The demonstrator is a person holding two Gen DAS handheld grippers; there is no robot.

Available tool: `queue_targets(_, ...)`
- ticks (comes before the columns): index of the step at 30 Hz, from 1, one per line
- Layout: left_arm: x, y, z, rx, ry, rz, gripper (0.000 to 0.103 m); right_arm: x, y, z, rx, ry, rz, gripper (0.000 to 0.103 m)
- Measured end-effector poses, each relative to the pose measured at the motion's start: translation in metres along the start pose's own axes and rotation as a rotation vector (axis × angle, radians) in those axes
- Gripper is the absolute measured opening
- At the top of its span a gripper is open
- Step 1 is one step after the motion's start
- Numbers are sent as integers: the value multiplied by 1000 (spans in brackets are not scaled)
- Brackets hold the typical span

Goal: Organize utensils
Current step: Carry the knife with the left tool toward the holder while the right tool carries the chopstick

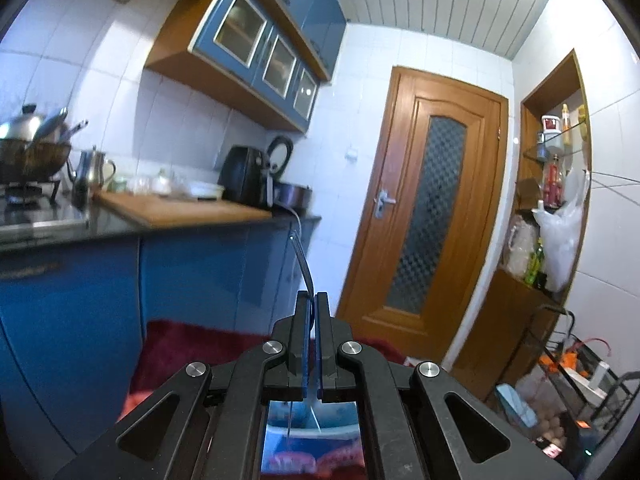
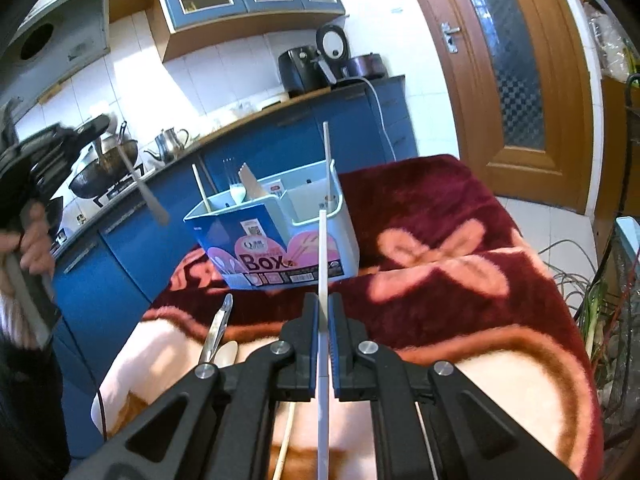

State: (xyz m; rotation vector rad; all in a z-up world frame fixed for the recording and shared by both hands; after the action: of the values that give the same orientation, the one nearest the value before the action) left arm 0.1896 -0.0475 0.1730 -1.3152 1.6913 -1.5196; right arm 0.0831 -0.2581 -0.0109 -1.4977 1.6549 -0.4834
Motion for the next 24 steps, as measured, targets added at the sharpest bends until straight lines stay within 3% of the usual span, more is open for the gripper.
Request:
queue_targets(14,-24,33,59,-51,-28,-67,1,2,-14,-19,115,52,-46,6)
queue_targets(24,-30,86,78,-155,-38,-64,1,-6,-69,-22,224,120,-112,6)
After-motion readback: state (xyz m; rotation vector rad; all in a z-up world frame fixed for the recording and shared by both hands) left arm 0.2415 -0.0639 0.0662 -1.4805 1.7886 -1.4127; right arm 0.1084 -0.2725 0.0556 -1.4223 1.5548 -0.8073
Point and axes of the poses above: each gripper's, at about its wrist camera, not at the fingertips, and z roughly the way its jaws point, x to its right, y to its underside, the point moved 9 cm from there along z, roughly the way its jaws point, and after that the axes turned 7 degrees about -x, right-handed, at the moved point
